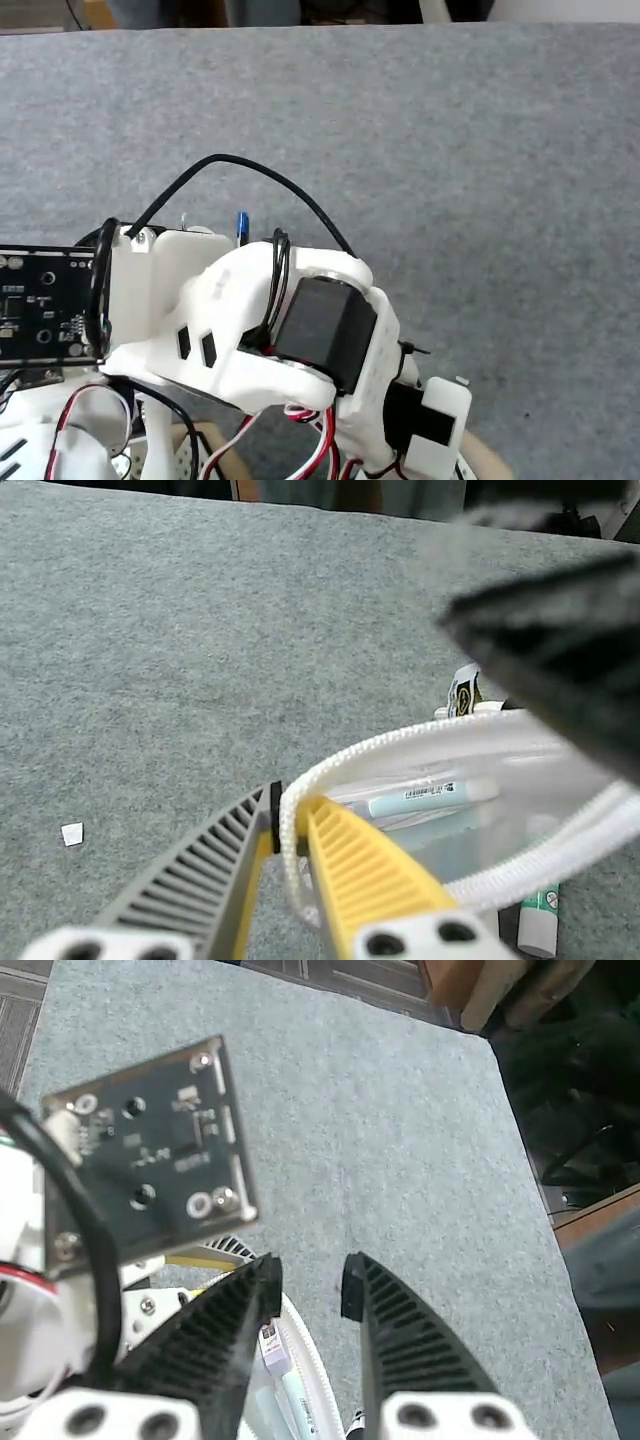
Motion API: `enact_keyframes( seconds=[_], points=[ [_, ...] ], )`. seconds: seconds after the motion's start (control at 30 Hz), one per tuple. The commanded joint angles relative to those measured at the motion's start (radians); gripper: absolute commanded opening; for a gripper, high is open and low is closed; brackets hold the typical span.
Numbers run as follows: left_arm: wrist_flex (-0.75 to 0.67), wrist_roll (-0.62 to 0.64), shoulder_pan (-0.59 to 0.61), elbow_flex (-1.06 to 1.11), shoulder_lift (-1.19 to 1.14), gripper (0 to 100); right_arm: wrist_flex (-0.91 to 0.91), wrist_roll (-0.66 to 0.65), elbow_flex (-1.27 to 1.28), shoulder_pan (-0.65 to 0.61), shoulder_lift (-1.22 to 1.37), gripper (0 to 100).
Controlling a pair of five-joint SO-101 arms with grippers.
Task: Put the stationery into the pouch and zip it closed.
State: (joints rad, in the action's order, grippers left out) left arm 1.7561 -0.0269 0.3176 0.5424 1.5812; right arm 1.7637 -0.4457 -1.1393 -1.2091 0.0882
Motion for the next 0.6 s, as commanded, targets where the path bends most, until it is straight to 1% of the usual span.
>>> enact_keyframes(
  seconds=[0.0,0.07,0.17,0.23,0.3,0.37,0.43,0.5,0.57],
  points=[
    [0.002,0.005,0.001,-0.002,-0.002,3,-0.002,-0.011,-0.010,0.003,-0.007,11.3],
    [0.002,0.005,0.001,-0.002,-0.002,3,-0.002,-0.011,-0.021,0.012,-0.016,10.9],
    [0.002,0.005,0.001,-0.002,-0.002,3,-0.002,-0.011,-0.053,0.095,-0.058,9.6],
    [0.002,0.005,0.002,-0.002,-0.002,3,0.002,-0.006,-0.042,0.221,-0.099,8.4],
    [0.002,0.005,0.005,-0.007,0.000,3,0.002,-0.003,0.016,0.384,-0.142,7.1],
    [0.002,0.006,0.005,-0.013,0.002,3,0.002,-0.003,0.124,0.546,-0.174,6.8],
    [0.000,0.006,0.007,-0.015,0.003,3,0.002,-0.002,0.282,0.678,-0.197,6.7],
    [0.000,0.006,0.007,-0.028,0.003,3,-0.006,-0.002,0.466,0.758,-0.199,7.0],
    [0.000,0.006,0.008,-0.044,0.003,3,-0.046,-0.002,0.648,0.793,-0.189,7.1]
  ],
)
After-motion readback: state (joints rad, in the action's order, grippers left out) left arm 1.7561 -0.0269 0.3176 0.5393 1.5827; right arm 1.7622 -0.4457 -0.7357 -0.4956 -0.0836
